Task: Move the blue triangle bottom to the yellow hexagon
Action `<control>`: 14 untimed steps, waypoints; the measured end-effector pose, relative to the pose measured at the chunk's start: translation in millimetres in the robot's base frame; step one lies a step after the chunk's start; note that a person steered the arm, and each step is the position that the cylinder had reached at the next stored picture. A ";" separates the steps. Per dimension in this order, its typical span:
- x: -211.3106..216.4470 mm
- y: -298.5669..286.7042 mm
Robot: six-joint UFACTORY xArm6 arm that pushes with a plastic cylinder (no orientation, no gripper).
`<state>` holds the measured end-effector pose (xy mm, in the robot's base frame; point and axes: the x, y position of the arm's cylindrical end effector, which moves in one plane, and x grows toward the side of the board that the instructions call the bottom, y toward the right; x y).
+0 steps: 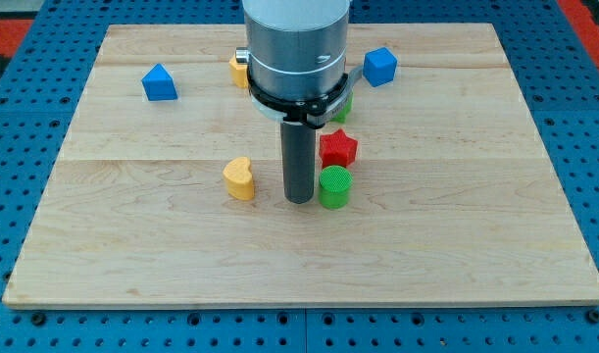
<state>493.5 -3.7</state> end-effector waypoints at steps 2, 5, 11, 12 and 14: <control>0.0 26.9; -3.0 -29.8; -192.3 -283.4; -206.3 -251.2; -173.8 -165.7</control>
<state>319.8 -169.3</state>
